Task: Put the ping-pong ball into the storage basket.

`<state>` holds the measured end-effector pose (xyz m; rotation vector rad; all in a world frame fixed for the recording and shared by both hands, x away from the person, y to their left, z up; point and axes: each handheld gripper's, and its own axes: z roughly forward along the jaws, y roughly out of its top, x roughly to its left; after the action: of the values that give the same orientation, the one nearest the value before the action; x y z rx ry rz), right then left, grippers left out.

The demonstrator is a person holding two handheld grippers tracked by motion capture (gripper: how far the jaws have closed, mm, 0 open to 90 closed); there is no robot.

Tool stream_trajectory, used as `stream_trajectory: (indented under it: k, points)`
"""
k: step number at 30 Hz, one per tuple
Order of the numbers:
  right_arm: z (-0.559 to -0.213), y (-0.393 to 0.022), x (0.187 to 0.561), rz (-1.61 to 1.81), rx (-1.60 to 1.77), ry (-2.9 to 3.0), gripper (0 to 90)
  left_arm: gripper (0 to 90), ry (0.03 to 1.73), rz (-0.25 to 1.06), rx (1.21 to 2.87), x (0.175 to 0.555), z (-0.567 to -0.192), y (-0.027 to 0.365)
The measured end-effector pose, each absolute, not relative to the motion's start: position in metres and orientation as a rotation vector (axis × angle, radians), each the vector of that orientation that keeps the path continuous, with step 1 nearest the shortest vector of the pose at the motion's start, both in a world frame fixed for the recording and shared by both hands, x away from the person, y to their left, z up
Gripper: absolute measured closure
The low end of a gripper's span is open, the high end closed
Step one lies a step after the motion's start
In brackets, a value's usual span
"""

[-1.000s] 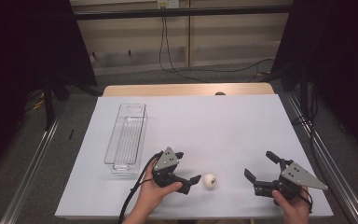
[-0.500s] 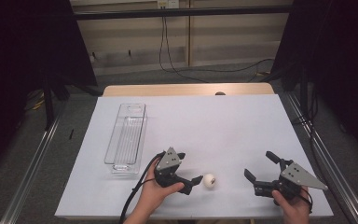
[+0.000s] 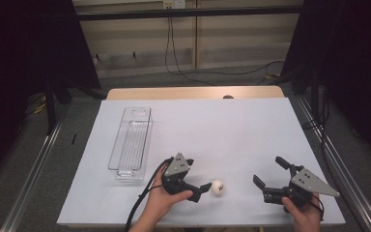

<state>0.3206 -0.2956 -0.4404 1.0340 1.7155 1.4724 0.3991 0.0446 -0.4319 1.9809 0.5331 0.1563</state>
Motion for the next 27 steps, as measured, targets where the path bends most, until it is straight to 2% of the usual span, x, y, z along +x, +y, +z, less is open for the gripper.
stream_trajectory:
  k: [27]
  points:
    - [-0.441, -0.296, 0.321, 1.472, 1.039, 1.716, 0.9, 2.4, 0.502, 0.148, 2.051, 0.399, -0.435, 0.031]
